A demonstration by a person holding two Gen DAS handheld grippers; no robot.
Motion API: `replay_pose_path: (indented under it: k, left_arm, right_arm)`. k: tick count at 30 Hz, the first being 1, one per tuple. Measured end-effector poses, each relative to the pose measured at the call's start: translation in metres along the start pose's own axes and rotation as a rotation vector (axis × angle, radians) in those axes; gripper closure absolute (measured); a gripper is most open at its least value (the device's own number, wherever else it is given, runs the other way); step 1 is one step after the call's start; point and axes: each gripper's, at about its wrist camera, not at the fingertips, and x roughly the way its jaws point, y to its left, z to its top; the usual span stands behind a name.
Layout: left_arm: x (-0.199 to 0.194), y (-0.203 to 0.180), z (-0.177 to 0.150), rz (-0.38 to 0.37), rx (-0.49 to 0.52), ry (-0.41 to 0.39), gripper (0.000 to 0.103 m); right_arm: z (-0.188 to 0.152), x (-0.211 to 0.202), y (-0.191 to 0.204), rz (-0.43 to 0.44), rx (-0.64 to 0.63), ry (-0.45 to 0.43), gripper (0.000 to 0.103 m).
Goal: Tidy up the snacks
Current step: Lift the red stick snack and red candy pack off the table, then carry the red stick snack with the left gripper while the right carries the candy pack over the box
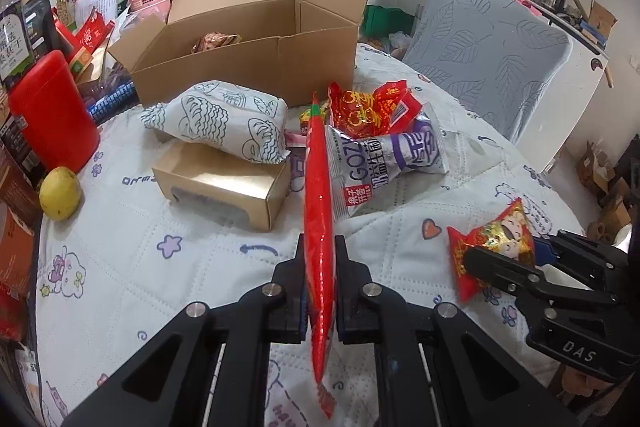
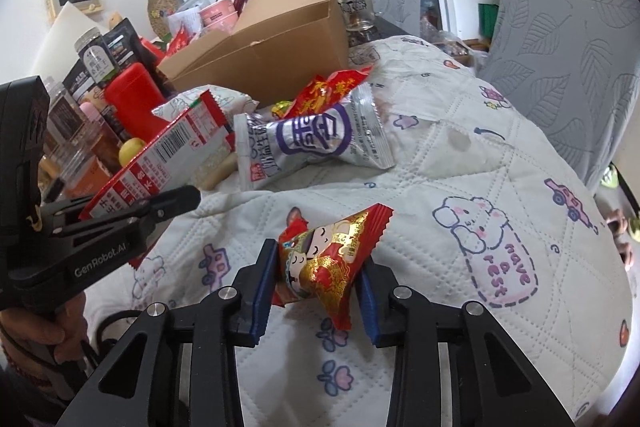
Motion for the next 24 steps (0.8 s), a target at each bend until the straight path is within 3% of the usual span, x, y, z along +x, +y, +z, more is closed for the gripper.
replay_pose_path:
  k: [12, 24]
  left_arm:
    - [-0.032, 0.003, -0.009, -0.003, -0.027, -0.067, 0.094]
    - [-0.07, 0.014, 0.006, 0.021, -0.038, -0.162, 0.094]
  right_arm:
    - [0.01, -0.004, 0.029, 0.05, -0.046, -0.03, 0.067]
    - [0.033, -0.017, 0.066, 0.103, -0.13, -0.085, 0.067]
